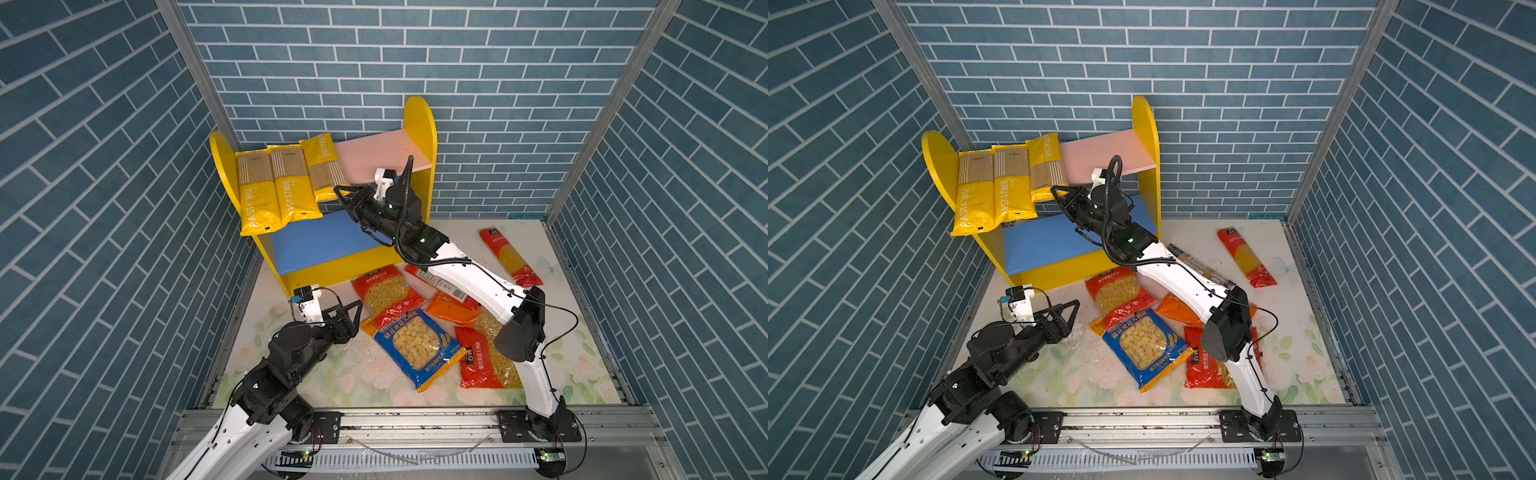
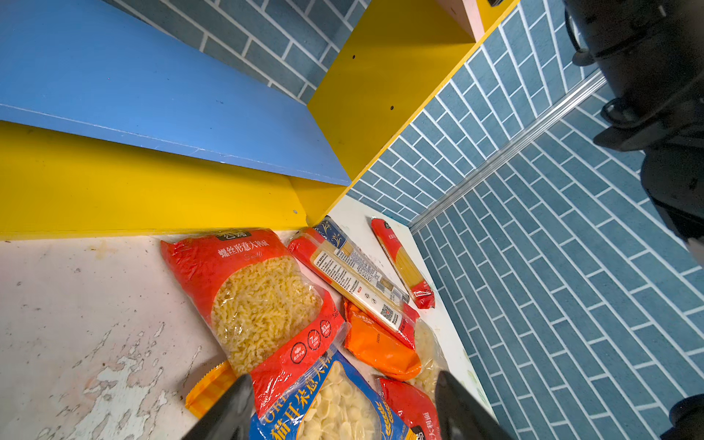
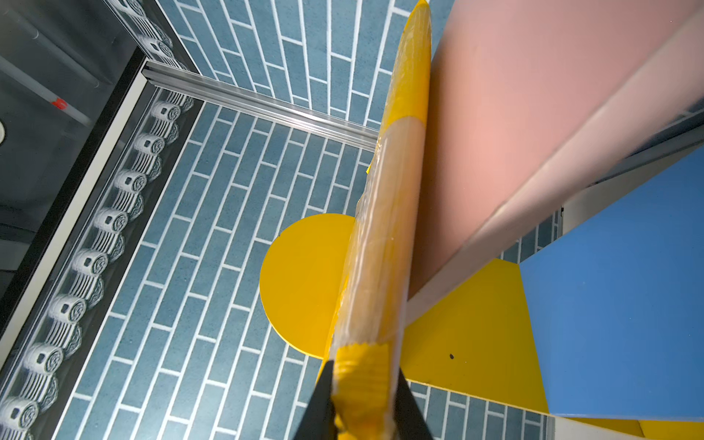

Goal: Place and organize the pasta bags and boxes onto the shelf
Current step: 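Push the yellow pack upright against the other packs with the right gripper, then open the right gripper and lower both grippers toward the pasta pile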

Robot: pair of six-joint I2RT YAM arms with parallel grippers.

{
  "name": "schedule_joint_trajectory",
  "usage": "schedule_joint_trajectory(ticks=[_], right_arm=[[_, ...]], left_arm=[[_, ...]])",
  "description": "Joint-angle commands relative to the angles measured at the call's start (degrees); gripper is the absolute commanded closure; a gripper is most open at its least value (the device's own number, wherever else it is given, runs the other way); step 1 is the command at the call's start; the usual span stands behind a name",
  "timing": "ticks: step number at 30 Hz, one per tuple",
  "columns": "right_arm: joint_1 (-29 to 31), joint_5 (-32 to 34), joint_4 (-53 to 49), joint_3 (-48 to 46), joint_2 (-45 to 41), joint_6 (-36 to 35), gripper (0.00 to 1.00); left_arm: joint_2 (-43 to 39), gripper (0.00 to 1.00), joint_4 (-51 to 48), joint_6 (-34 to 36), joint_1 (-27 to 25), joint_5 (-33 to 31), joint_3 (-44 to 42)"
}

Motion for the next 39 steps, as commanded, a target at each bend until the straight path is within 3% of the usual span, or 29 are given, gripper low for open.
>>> schedule_joint_trajectory(ticks=[1, 7, 11, 12, 16, 22, 26, 32, 39], right_arm=[[-0.13, -5.00, 6.03, -1.80, -2.81, 2.07, 0.97], [0.18, -4.86, 9.60, -9.99, -7.12, 2.79, 0.99], [0.28, -5.49, 9.72, -9.07, -6.70, 3.00, 0.99], [0.27, -5.81, 9.74, -8.58, -6.26, 3.22, 0.95], [0.31, -5.95, 9.87, -8.24, -5.78, 3.08, 0.61], [-0.36, -8.78, 12.07, -13.56, -8.54, 1.79, 0.42], [-0.95, -9.71, 15.19, -25.07, -15.78, -0.78, 0.38], [-0.95, -7.92, 12.59, -41.80, -27.61, -9.41, 0.38], [-1.69, -6.13, 13.75, -62.45, -38.08, -13.36, 0.41]], left_arm=[[-0.30, 0.25, 0.22, -0.18, -0.30, -0.26, -0.73], [1.48, 0.25, 1.83, -0.28, -0.51, 0.17, -0.96], [2.15, 0.25, 2.81, -0.59, -1.36, -0.57, -1.38], [2.39, 0.25, 2.94, -0.41, -1.35, -0.73, -1.37], [3.34, 0.25, 2.93, 0.15, -1.44, -0.72, -0.61], [3.65, 0.26, 2.94, 0.48, -1.53, -0.62, -0.95], [4.16, 0.30, 2.12, 2.17, -1.89, -0.64, -0.70], [7.28, 0.30, 4.10, 2.88, -3.65, 0.05, -0.61], [15.63, 0.28, 7.30, 4.98, -12.07, -4.04, -0.49]])
